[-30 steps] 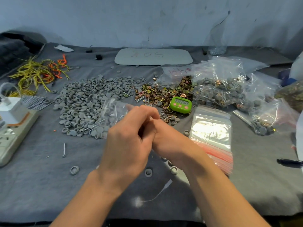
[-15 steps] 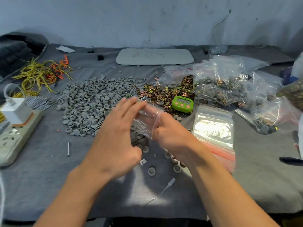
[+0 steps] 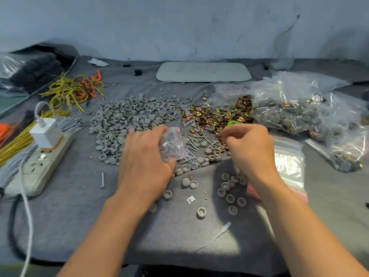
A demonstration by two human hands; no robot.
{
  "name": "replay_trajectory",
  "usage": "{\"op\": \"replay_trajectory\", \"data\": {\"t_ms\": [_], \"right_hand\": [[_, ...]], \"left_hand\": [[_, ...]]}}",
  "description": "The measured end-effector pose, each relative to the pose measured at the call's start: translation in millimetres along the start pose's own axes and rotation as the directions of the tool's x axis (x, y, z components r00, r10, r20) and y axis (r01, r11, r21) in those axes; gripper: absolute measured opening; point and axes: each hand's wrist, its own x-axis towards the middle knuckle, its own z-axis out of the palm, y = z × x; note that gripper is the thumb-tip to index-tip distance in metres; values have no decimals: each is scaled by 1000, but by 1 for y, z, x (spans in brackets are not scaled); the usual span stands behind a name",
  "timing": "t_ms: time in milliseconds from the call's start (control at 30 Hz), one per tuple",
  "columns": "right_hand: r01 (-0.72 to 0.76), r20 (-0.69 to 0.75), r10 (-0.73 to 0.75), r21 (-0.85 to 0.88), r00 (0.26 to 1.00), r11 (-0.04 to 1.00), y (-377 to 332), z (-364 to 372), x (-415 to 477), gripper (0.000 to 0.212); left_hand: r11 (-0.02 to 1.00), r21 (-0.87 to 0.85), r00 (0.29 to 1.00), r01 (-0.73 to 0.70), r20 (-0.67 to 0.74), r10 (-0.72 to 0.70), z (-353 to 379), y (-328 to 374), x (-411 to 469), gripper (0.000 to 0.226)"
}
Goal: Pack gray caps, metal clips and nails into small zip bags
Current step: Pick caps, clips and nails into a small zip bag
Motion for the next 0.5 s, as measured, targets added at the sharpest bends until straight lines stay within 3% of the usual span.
{"op": "replay_trajectory", "data": {"t_ms": [100, 167, 300, 500], "right_hand": [[124, 212, -53, -338, 976, 933, 1, 2, 7, 13], [193, 305, -56, -439, 951, 878, -1, 5, 5, 9], [232, 325, -87, -439, 942, 868, -3, 8, -10, 14], [287, 369, -113, -459, 922, 841, -8, 14, -19, 12]], "left_hand": [[1000, 26, 995, -9, 103, 6, 2, -4, 0, 81], [999, 38, 973, -20, 232, 11, 5, -5, 0, 90], [1000, 8, 892, -5, 452, 1, 2, -6, 4, 107], [999, -15, 839, -38, 542, 40, 5, 10, 8, 118]]}}
